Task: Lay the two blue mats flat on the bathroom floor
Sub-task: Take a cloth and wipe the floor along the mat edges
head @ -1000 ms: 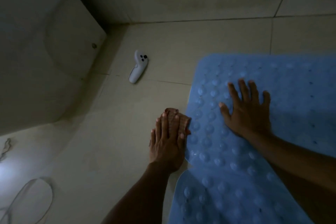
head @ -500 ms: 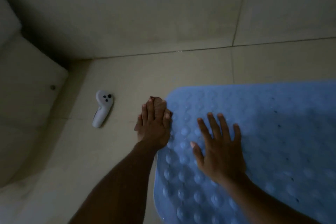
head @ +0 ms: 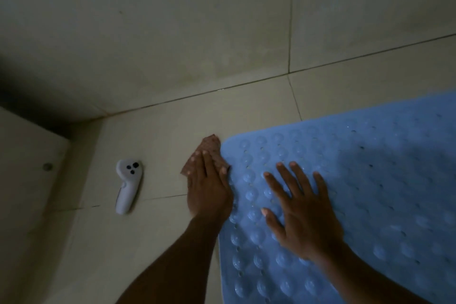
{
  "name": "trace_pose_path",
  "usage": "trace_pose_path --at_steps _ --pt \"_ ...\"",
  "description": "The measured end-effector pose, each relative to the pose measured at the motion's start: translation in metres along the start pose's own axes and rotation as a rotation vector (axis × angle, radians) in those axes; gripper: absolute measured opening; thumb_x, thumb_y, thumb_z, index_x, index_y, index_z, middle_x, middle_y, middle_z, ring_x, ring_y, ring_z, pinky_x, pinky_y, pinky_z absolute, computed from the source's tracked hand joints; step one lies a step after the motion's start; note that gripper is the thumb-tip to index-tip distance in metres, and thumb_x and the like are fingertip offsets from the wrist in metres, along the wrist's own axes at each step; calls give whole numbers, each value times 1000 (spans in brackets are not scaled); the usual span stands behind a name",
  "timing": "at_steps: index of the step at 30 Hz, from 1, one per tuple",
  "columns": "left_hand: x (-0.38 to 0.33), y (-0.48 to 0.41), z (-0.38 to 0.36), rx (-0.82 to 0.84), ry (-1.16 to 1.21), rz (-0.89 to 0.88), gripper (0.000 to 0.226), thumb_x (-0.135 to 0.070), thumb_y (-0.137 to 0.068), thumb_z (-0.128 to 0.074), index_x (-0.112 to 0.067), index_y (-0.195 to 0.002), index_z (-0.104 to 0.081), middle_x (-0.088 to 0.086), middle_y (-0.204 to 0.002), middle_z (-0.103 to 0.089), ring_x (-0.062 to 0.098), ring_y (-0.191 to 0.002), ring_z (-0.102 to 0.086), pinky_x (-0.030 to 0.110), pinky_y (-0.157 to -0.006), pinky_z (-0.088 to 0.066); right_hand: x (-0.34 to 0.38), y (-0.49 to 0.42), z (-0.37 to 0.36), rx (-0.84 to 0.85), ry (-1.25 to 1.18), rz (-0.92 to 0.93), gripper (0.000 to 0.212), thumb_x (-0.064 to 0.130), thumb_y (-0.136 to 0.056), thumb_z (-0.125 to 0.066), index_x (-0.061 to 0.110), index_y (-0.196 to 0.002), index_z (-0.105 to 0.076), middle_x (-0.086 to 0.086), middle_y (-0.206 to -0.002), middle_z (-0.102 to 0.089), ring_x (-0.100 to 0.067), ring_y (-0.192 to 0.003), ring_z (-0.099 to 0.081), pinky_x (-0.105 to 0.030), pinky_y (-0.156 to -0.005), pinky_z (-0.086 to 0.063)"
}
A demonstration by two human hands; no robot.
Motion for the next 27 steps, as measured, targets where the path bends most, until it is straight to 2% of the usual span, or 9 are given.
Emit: trace_pose_path --at_steps 7,11,13,15,19,21,23,25,27 --pt "-35 -89 -7 52 53 -81 60 -31 -109 -28 -5 -161 -12 19 -169 -11 33 -157 -3 46 -127 -7 -3 4 -5 1 10 -27 71 64 -88 -39 33 -152 -32 0 -163 -26 -26 -152 -16 -60 -117 -17" --pt "-118 -94 -22 161 124 -330 53 -19 -109 -36 5 -155 -29 26 -166 -17 41 -155 -11 45 -125 -2 -5 3 -5 -9 9 -20 71 65 -91 -34 34 -154 -26 1 -165 -17 -24 -153 -9 -60 -118 -15" --pt "-156 -82 -35 243 120 -473 54 -22 -110 -28 9 -154 -26 27 -166 -15 42 -155 -8 39 -124 5 -6 2 -5 -7 5 -22 71 66 -92 -29 36 -155 -20 2 -166 -12 -23 -154 -3 -60 -119 -13" --pt "-168 -81 -45 299 141 -523 58 -30 -109 -20 3 -158 -22 21 -168 -15 35 -157 -7 36 -125 6 -6 2 -4 -11 -6 -22 71 68 -93 -26 37 -156 -16 3 -167 -10 -22 -154 0 -59 -119 -11" --pt "-132 -63 -22 93 265 -492 61 -34 -105 -22 -5 -158 -29 16 -168 -20 31 -157 -7 36 -128 -3 -5 3 -4 -26 -19 -21 70 68 -93 -24 37 -155 -17 2 -167 -8 -22 -154 1 -60 -119 -11" --pt "-104 -33 -23 67 218 -439 67 -37 -102 -15 -4 -160 -21 13 -169 -11 25 -156 3 33 -127 -2 -5 2 -1 -46 -26 -24 67 64 -94 -27 35 -154 -24 1 -166 -12 -23 -154 -3 -60 -119 -13" --pt "-88 -1 -37 85 111 -448 75 -43 -96 -9 -5 -160 -17 9 -168 -4 20 -154 7 39 -128 -3 -3 2 0 -82 -20 -2 62 56 -96 -31 30 -152 -31 0 -165 -19 -25 -153 -11 -60 -117 -17" --pt "-79 8 -45 33 33 -440 69 -39 -100 -12 -7 -160 -21 6 -168 -7 19 -155 0 43 -128 -9 -4 5 3 -183 -74 18 55 42 -96 -37 22 -146 -44 -3 -159 -35 -25 -149 -27 -57 -115 -25" --pt "-78 5 -44 -38 14 -414 62 -33 -102 -19 -10 -159 -29 7 -168 -17 22 -156 -12 39 -127 -9 -22 6 20 -369 -244 -29 45 30 -95 -40 15 -135 -54 -6 -144 -53 -29 -135 -48 -49 -110 -35"
Point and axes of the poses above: each hand's wrist, its own y-axis away from the middle knuckle, its own z-axis out of the back of the hand, x = y × z, the point moved 9 cm from there along -y, towards the middle knuckle
